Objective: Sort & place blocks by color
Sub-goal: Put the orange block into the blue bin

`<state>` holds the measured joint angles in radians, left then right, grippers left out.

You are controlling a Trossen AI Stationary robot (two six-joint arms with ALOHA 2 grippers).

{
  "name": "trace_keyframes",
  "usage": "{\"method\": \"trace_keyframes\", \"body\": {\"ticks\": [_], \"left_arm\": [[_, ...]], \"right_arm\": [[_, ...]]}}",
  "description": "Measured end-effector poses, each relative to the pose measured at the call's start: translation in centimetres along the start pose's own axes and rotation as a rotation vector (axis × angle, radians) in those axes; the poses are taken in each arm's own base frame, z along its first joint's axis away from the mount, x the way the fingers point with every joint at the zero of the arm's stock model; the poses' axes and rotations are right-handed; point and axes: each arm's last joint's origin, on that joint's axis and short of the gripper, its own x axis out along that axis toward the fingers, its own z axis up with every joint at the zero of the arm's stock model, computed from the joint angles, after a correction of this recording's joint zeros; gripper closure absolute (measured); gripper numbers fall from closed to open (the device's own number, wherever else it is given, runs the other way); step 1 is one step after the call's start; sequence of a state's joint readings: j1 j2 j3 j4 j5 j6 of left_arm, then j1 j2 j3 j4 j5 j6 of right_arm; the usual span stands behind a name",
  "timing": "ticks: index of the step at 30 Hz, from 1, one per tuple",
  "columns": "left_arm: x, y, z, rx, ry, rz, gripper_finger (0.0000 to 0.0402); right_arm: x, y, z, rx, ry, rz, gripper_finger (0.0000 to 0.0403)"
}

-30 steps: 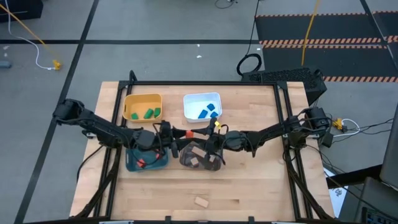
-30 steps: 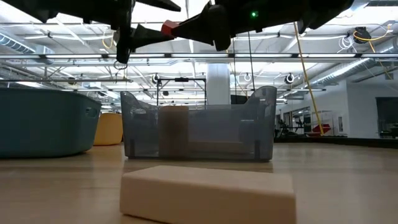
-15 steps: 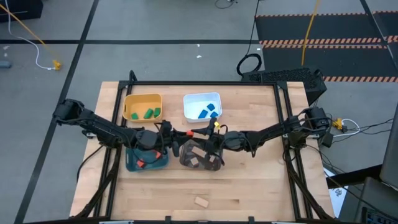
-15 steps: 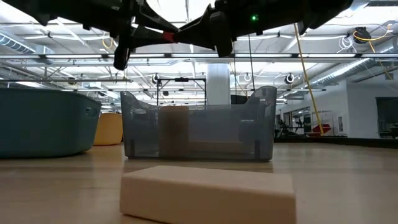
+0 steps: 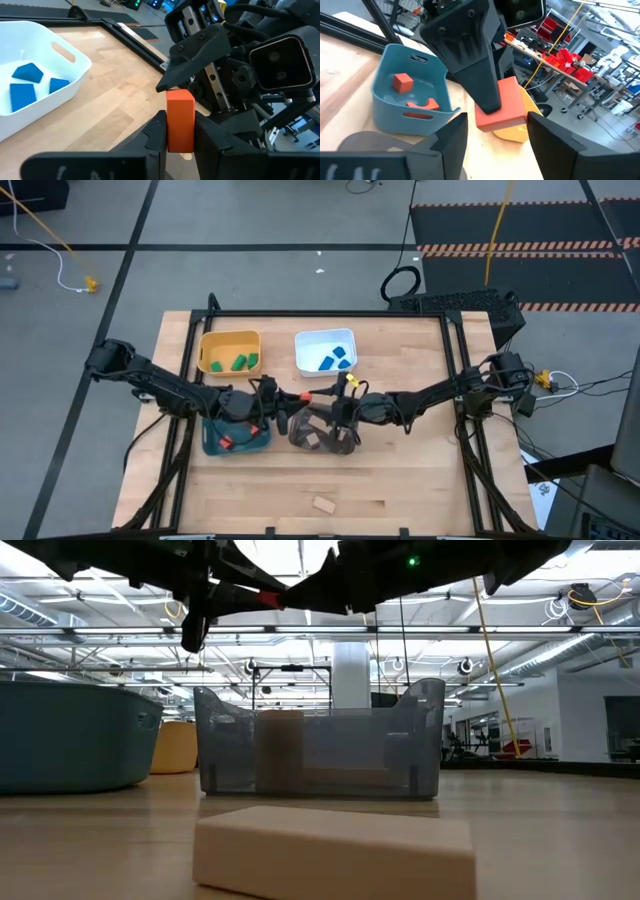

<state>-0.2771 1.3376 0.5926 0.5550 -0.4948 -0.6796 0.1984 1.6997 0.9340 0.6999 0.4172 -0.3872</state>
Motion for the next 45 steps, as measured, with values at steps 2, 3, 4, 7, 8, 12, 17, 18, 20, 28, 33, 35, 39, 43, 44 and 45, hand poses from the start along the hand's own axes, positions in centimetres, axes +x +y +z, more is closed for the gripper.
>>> {"method": "trace_keyframes", "body": {"ticks": [2, 3, 4, 7, 8, 12, 17, 18, 20, 28, 33, 35, 39, 43, 44, 45], "left_arm": [[0.0, 0.0, 0.0, 0.0, 0.004, -0.007, 0.0338], [0.0, -0.1, 0.0, 0.0, 0.006, -0.008, 0.0338], [-0.1, -0.1, -0.1, 0.0, 0.008, -0.009, 0.0338], [-0.1, -0.1, -0.2, 0.003, 0.01, -0.002, 0.0338], [-0.2, -0.1, -0.3, 0.005, 0.013, 0.001, 0.0338], [-0.8, 0.1, -0.6, 0.042, 0.1, 0.022, 0.0338], [-3.4, 0.9, -0.4, -0.008, 0.301, 0.075, 0.0338], [-4.0, 1.0, -0.3, -0.023, 0.331, 0.089, 0.0338], [-5.4, 1.2, -0.2, -0.063, 0.398, 0.118, 0.0338], [-9.7, 2.2, -0.5, -0.229, 0.66, 0.223, 0.0338], [-10.8, 3.2, -1.6, -0.247, 0.819, 0.369, 0.0329], [-11.0, 3.5, -2.2, -0.24, 0.863, 0.427, 0.0327], [-10.8, 3.5, -3.0, -0.233, 0.914, 0.465, 0.0325], [-10.4, 3.4, -3.2, -0.231, 0.923, 0.452, 0.0321], [-10.4, 3.3, -3.3, -0.232, 0.923, 0.451, 0.0319], [-10.4, 3.4, -3.3, -0.227, 0.924, 0.451, 0.0315]], "right_arm": [[-0.2, 0.3, 0.2, 0.008, -0.002, 0.009, 0.0195], [-0.3, 0.4, 0.3, 0.008, 0.0, 0.013, 0.0188], [-0.5, 0.5, 0.4, 0.006, 0.002, 0.019, 0.0181], [-1.3, 1.0, 0.9, 0.004, 0.033, 0.013, 0.0161], [-1.7, 1.1, 1.1, 0.013, 0.051, 0.004, 0.0156], [-3.5, 1.4, 2.0, 0.12, 0.113, 0.009, 0.0145], [-5.7, 2.2, 2.6, 0.377, 0.192, 0.058, 0.015], [-6.0, 2.5, 2.7, 0.417, 0.203, 0.067, 0.015], [-6.4, 3.2, 2.9, 0.499, 0.208, 0.107, 0.0151], [-7.2, 6.4, 2.8, 0.776, 0.262, 0.278, 0.0151], [-6.8, 8.9, 1.8, 0.868, 0.282, 0.314, 0.0151], [-6.7, 10.1, 1.4, 0.889, 0.275, 0.337, 0.0151], [-6.4, 11.7, 0.6, 0.916, 0.268, 0.379, 0.0151], [-6.2, 12.6, -0.3, 0.922, 0.308, 0.37, 0.0151], [-6.2, 12.9, -0.7, 0.92, 0.325, 0.366, 0.0151], [-6.1, 13.1, -1.1, 0.929, 0.341, 0.359, 0.0151]]}}
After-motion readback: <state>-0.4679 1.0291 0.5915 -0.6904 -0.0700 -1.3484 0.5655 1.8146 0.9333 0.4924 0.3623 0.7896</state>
